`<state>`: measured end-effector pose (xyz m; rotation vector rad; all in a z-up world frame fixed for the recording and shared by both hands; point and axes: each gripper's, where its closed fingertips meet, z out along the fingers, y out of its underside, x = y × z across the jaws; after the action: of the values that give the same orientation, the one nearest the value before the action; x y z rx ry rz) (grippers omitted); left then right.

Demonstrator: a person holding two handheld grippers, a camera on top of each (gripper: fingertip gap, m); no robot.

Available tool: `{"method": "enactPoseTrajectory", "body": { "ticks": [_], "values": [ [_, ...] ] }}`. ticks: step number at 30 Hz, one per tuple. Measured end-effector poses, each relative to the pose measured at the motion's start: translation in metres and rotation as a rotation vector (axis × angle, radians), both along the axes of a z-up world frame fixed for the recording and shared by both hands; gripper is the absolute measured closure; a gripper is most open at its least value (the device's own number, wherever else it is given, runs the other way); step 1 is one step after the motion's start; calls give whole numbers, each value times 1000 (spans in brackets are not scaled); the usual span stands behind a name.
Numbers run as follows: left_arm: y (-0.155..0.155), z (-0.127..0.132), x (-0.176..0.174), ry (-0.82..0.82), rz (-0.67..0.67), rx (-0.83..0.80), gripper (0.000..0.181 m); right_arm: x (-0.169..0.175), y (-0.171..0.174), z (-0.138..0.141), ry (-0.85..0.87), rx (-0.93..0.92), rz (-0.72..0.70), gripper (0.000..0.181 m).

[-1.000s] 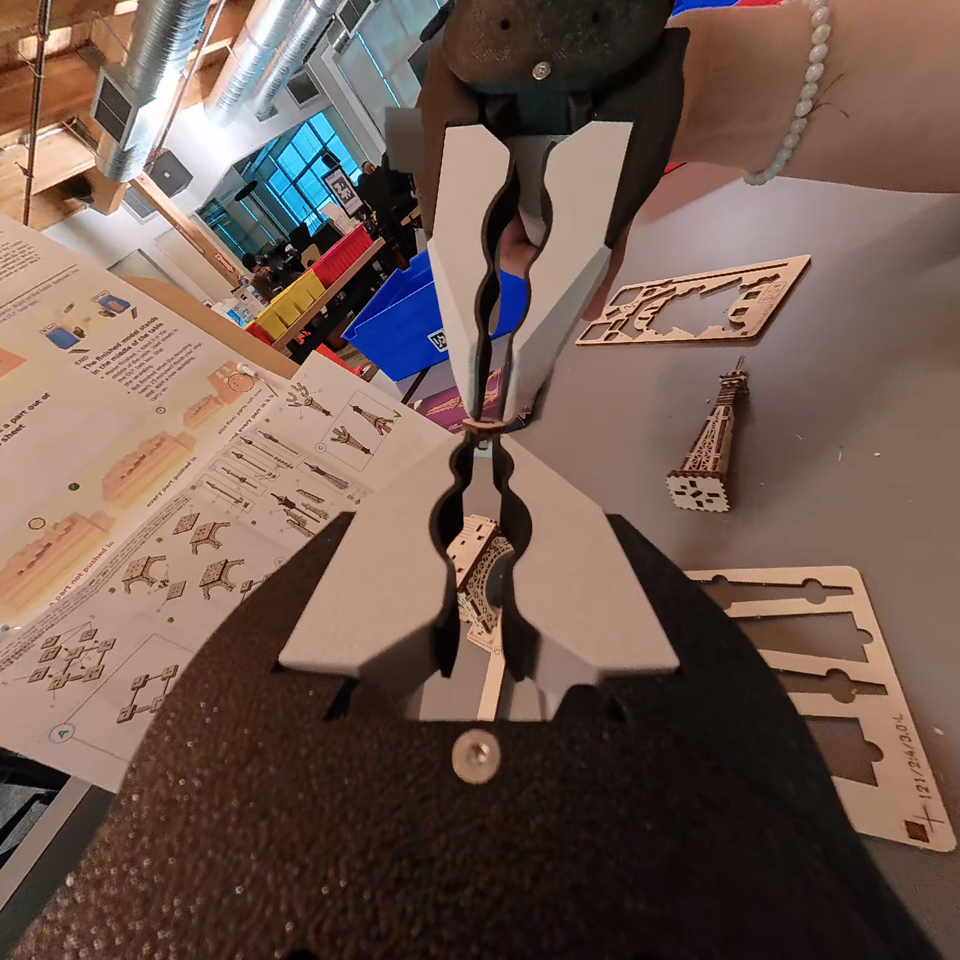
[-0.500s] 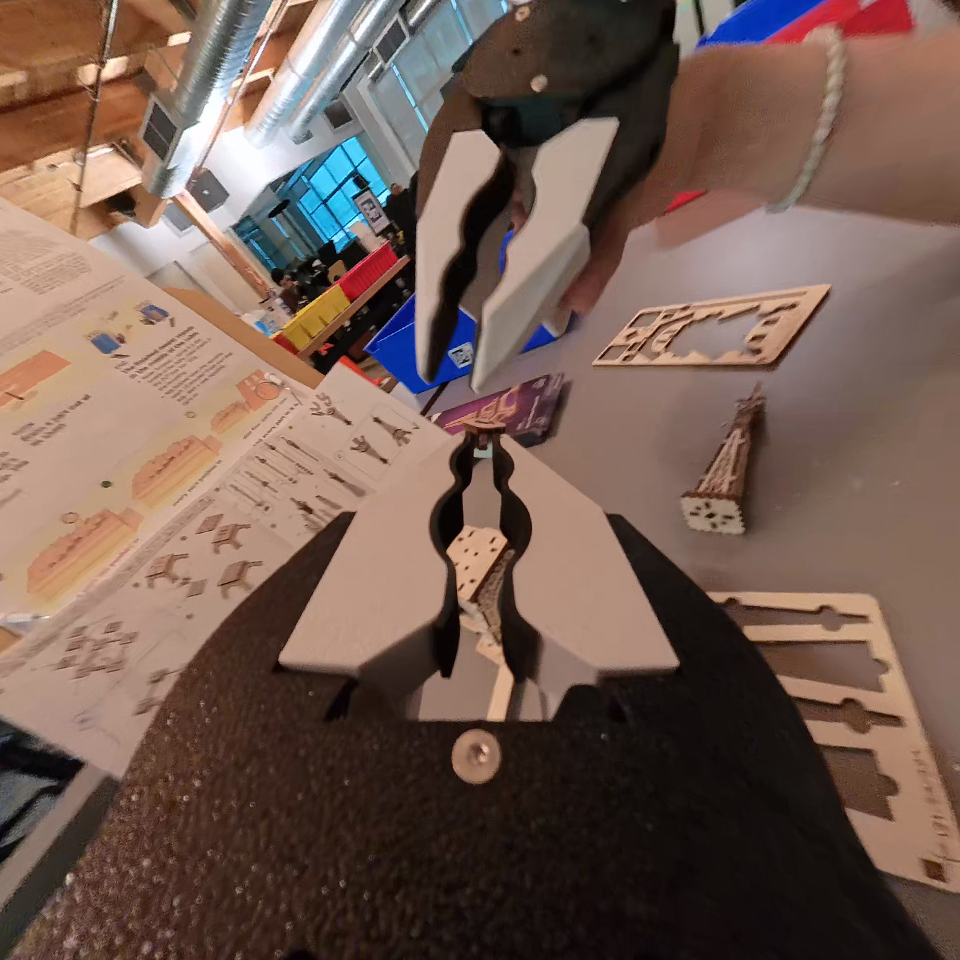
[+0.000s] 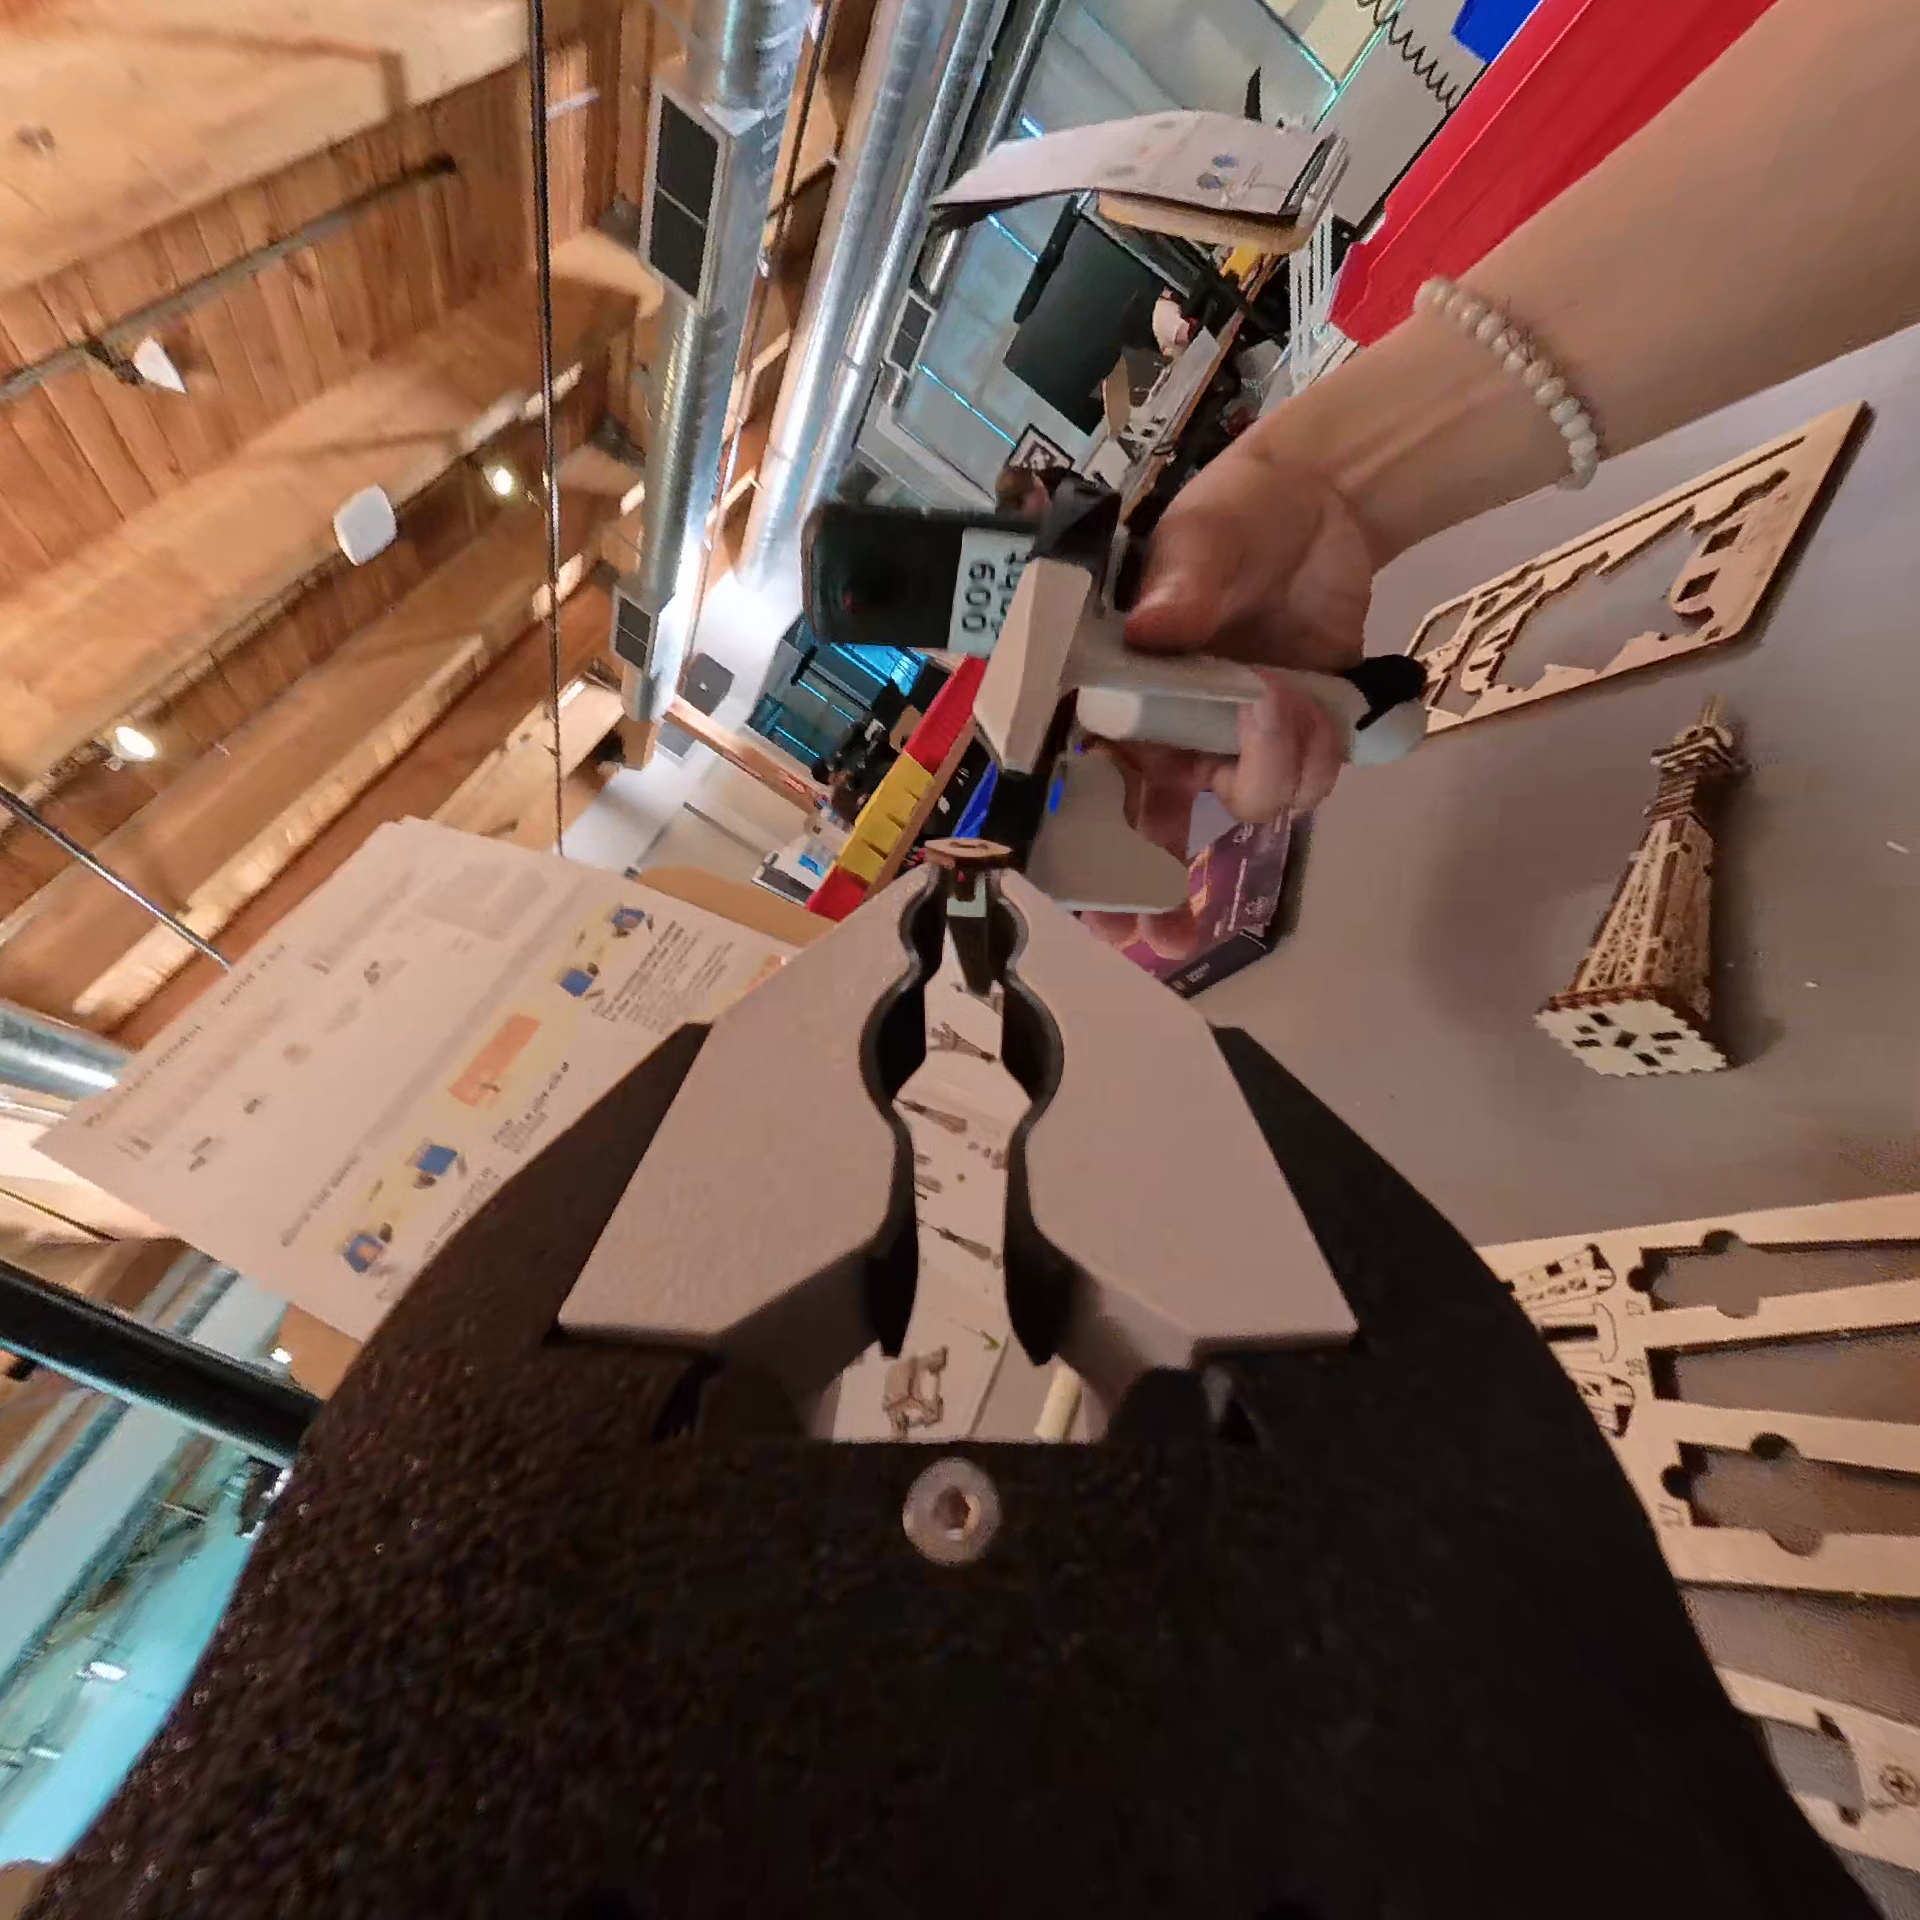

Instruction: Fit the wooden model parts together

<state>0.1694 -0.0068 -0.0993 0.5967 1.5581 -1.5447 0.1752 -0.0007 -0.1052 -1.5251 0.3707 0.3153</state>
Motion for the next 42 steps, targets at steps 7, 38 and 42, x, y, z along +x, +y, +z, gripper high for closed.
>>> {"method": "enactPoseTrajectory", "body": {
  "ticks": [7,38,42],
  "values": [
    [-7,6,-20,-296,75,41,177,-22,-1,12,78,130,170,137],
    [-8,22,-33,-337,72,-46,159,-35,-10,36,-165,217,181,169],
    [-5,28,-32,-55,-46,-115,164,-31,-16,40,-149,274,165,169]
  ]
}}
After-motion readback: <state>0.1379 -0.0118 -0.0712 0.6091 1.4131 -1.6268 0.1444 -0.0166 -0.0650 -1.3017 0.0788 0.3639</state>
